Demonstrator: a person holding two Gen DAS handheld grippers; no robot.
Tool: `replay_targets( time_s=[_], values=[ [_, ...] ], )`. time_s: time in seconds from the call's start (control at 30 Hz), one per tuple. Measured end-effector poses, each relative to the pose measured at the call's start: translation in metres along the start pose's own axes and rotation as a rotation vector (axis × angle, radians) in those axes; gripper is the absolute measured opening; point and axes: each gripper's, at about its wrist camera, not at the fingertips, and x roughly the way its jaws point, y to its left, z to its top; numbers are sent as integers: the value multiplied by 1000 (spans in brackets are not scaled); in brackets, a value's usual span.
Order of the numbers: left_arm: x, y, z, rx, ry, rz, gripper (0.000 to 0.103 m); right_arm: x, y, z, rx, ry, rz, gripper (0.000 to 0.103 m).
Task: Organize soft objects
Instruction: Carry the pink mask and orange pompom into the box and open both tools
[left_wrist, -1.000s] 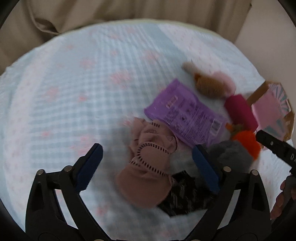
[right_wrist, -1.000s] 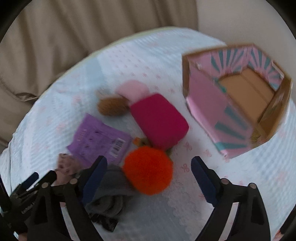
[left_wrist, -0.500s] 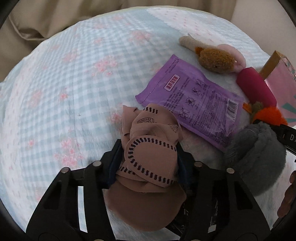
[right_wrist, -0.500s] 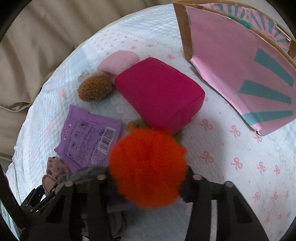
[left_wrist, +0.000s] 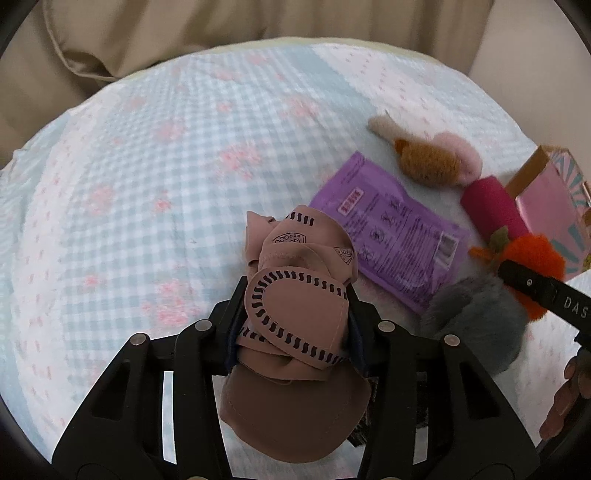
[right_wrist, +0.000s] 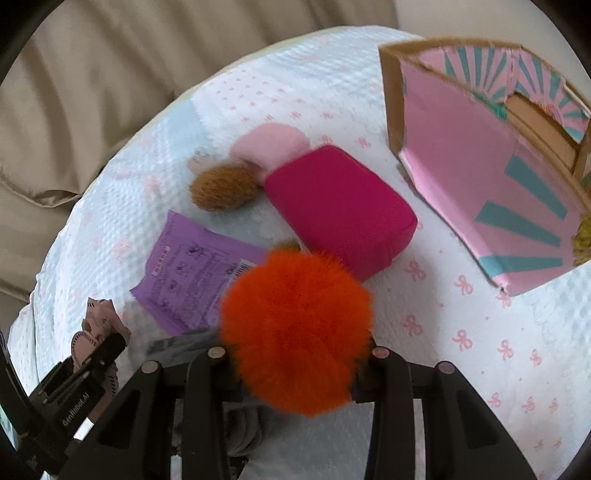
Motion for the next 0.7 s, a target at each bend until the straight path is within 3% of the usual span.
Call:
replay_targets(
  time_s=[0.23, 0.4, 0.7],
  values=[
    [-50, 0, 5, -60, -38, 11, 42, -41, 13, 7, -64, -43, 17, 35],
    [-99, -4, 14, -116, -73, 31, 42, -92, 21, 18, -136, -64, 52, 35],
    [-198, -47, 31, -221, -140, 60, 42, -194, 14, 46, -327, -93, 114, 35]
  ],
)
